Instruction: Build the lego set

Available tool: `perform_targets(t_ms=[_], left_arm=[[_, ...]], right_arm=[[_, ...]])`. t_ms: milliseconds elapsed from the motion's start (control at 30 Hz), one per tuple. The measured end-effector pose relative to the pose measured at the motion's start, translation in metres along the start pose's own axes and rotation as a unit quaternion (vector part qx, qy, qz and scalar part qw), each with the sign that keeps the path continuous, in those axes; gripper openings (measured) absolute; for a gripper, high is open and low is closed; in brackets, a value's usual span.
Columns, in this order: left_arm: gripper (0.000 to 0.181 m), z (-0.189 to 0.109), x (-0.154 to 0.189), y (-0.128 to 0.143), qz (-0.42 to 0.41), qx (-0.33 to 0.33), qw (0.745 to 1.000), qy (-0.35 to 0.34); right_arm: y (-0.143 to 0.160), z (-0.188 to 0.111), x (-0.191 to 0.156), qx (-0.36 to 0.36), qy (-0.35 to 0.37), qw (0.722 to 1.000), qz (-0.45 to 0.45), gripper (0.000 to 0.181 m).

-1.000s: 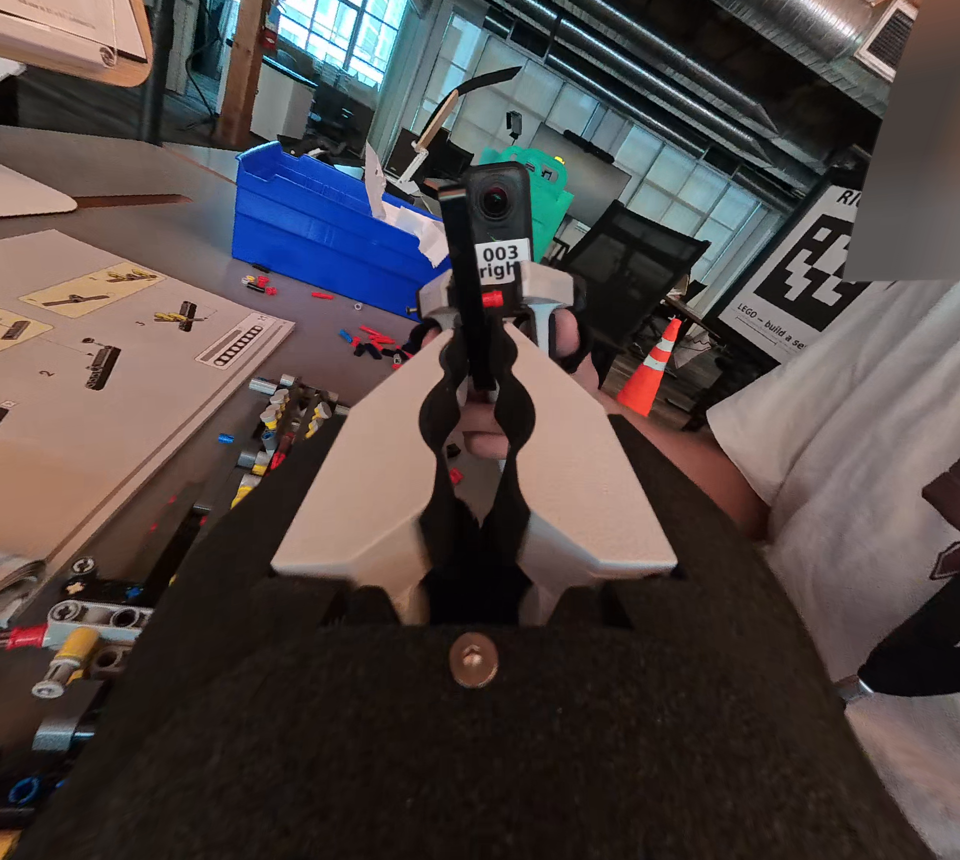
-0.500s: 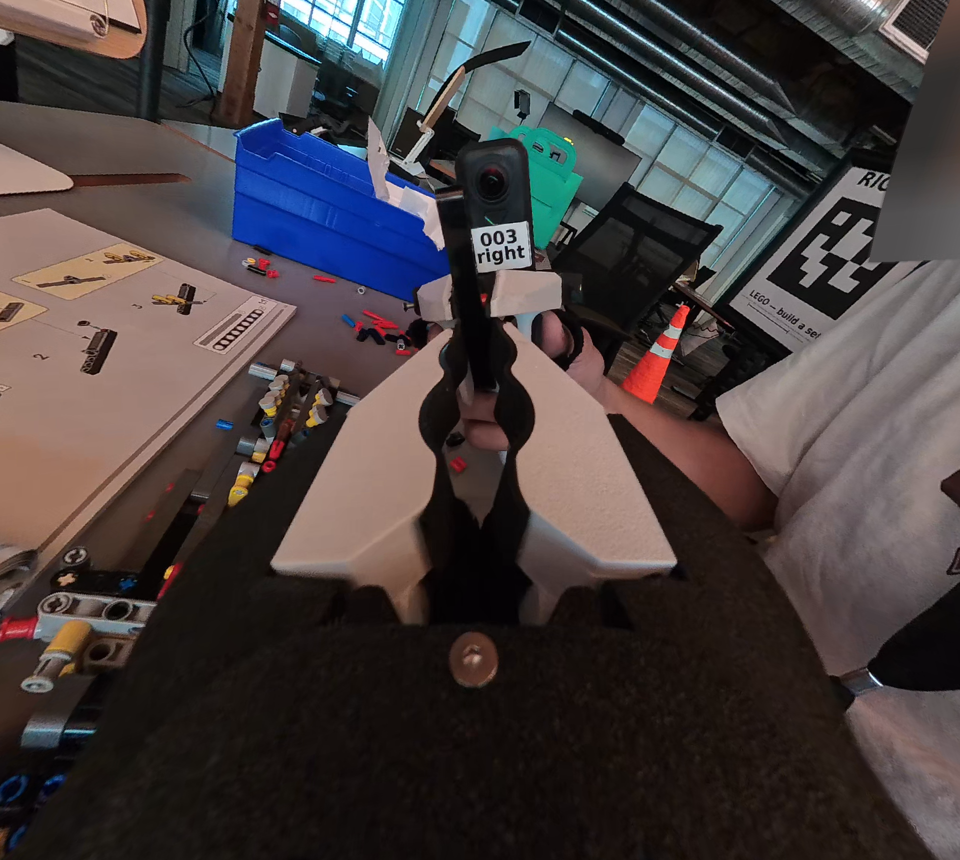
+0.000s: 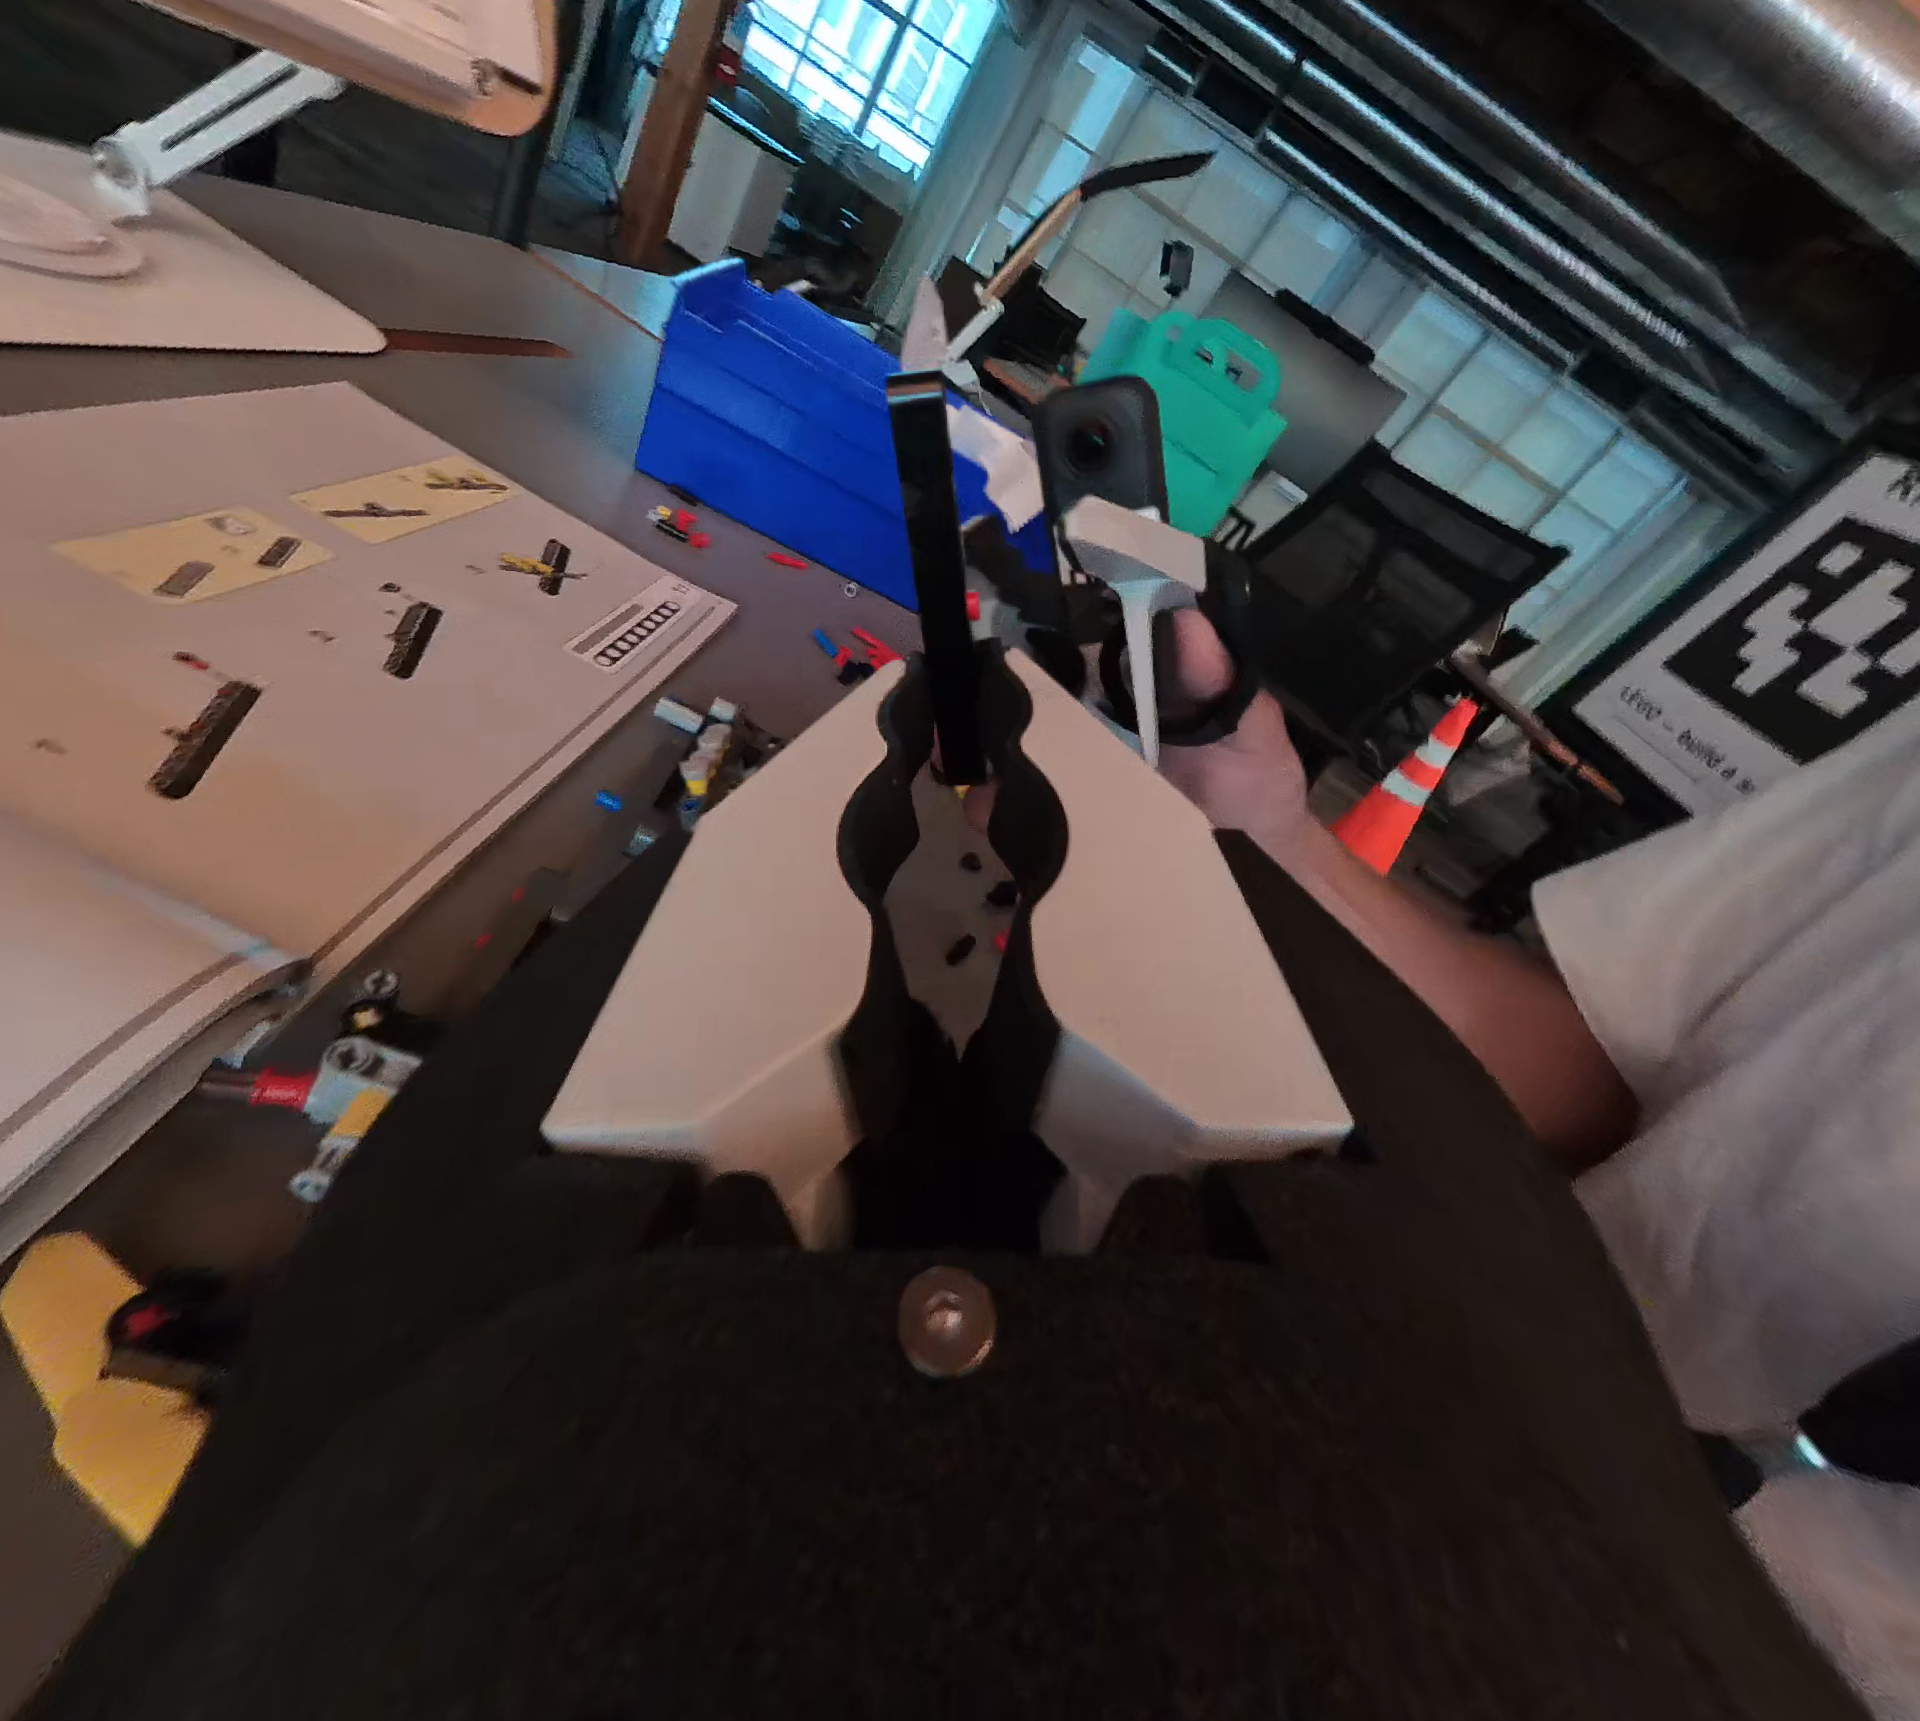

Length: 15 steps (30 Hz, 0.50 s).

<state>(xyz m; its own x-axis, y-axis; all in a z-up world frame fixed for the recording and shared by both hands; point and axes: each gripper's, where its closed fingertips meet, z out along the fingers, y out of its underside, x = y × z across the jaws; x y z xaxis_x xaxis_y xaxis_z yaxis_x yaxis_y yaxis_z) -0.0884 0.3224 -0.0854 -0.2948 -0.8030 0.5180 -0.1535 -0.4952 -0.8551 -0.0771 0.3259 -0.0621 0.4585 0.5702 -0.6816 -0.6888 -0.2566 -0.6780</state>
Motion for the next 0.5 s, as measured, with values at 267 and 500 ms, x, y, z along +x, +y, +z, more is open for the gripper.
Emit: perform_targets(t_ms=[267, 500], left_arm=[[0.006, -0.012, -0.021, -0.017, -0.065, 0.054, 0.996, -0.024], [0.006, -0.015, -0.023, -0.022, -0.079, 0.065, 0.994, -0.022]], right_arm=[[0.021, 0.006, 0.005, -0.051, 0.013, 0.999, 0.002, 0.011], [0.031, 0.008, 0.017, -0.086, 0.066, 0.992, -0.057, 0.01]])
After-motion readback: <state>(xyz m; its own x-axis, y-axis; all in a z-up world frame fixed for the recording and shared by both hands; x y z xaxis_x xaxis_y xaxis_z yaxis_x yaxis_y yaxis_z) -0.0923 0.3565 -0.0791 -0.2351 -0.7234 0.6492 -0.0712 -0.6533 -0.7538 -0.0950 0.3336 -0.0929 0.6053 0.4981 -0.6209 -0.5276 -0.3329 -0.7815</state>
